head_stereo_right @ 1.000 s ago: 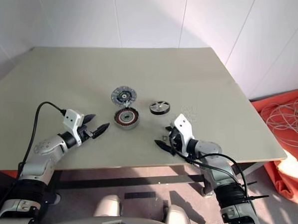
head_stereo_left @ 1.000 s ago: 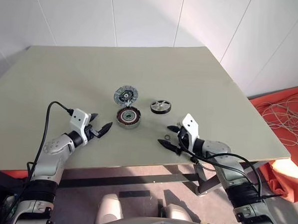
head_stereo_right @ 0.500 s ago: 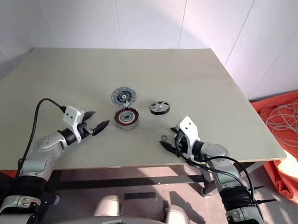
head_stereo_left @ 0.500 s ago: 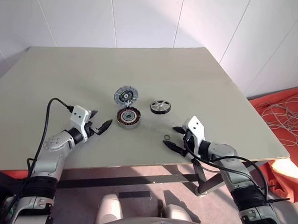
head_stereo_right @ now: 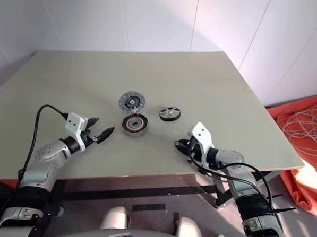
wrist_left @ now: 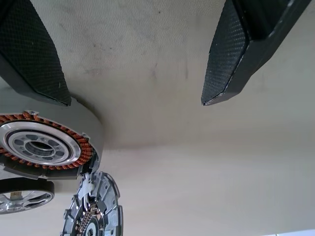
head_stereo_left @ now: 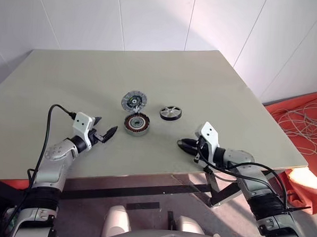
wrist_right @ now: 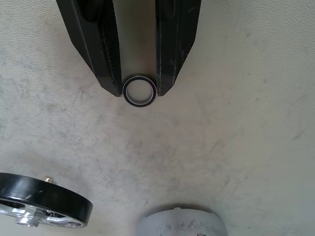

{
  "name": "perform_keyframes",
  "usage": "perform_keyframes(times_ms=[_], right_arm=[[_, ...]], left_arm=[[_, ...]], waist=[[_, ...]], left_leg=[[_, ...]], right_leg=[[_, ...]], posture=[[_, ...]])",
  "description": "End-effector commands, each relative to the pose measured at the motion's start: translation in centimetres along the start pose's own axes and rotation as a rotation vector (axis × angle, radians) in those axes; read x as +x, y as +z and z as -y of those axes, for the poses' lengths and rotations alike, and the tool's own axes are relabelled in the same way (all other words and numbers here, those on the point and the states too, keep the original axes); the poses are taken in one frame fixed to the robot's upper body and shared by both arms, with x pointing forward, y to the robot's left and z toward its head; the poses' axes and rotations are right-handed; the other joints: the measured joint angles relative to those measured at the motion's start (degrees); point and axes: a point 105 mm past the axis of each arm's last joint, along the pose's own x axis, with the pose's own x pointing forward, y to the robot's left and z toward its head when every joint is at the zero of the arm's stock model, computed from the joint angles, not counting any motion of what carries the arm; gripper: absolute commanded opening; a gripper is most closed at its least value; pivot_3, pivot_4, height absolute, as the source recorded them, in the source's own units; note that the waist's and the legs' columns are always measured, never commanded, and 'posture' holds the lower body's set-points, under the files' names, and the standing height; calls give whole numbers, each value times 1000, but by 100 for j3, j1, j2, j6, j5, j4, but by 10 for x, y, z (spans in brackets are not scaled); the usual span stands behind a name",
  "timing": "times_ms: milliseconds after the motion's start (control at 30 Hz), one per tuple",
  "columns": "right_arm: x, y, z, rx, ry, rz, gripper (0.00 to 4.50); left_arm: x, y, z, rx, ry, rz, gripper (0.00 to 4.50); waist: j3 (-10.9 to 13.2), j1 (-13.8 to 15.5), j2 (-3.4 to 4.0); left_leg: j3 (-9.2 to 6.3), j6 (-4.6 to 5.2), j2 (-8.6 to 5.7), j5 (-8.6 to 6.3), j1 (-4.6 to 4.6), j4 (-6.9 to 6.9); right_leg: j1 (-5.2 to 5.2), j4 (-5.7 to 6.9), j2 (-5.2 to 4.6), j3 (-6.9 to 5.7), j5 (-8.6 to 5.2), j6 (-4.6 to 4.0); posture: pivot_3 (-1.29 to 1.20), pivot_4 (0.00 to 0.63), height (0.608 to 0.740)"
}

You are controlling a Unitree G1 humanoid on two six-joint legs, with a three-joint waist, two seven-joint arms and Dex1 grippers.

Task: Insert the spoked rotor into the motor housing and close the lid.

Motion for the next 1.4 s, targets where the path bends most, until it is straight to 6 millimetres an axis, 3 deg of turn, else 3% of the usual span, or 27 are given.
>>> perform_keyframes(times_ms=[33, 133, 300, 400, 500, 667, 767, 1000, 1400], right_arm=[[-10, 2, 17, -15, -64, -12, 659], [-10, 9, 22, -8, -95, 15, 659], [-5, 38, 34, 35, -150, 118, 659], [10, 64, 36, 3, -153, 164, 659], [21, 71, 38, -24, -172, 155, 659], [44, 89, 16, -49, -65, 181, 659], [59, 89, 6, -60, -19, 160, 659], [90, 90, 4, -72, -18, 130, 659], [113, 112, -12, -110, 53, 171, 659]], left_arm=[[0, 15, -7, 42, 15, 48, 4500], [1, 17, -6, 46, 13, 53, 4500], [3, 20, -4, 49, 7, 59, 4500], [6, 24, -1, 49, -4, 67, 4500], [8, 28, 3, 45, -10, 74, 4500], [9, 33, 6, 36, -11, 80, 4500], [8, 34, 5, 31, -7, 80, 4500], [8, 35, 6, 30, -1, 80, 4500], [5, 32, -1, 34, 18, 77, 4500]], waist=[[0, -1, 0], [0, -8, 0], [1, -33, 1], [1, -57, 2], [1, -50, 3], [1, -37, 2], [1, -42, 2], [1, -46, 3], [1, -49, 3]], left_leg=[[0, 0, 0, 0, 0, 0], [0, 0, 0, 0, 0, -1], [1, 0, 0, 0, -5, -3], [2, -1, 4, 1, -4, -9], [2, -5, 3, 3, -16, -15], [1, -5, 1, 3, -37, -15], [2, -6, 2, 3, -45, -15], [2, -19, 3, 11, -42, -14], [2, -32, 3, 19, -51, -15]], right_leg=[[0, 0, 0, 0, 0, 0], [-1, -1, 0, 0, 0, 0], [-9, -1, 1, 1, 0, -1], [-17, 0, 6, 1, 0, -1], [-36, 4, 7, 1, 1, -3], [-46, 0, 5, -2, 0, -4], [-58, 0, 6, -2, 0, -5], [-66, 16, 6, 0, 0, -5], [-77, 20, 6, 0, 0, -7]], posture=[[0, 0, 740], [0, 0, 740], [0, 0, 740], [0, 0, 740], [0, 0, 740], [0, 0, 740], [0, 0, 740], [0, 0, 740], [0, 0, 740]])
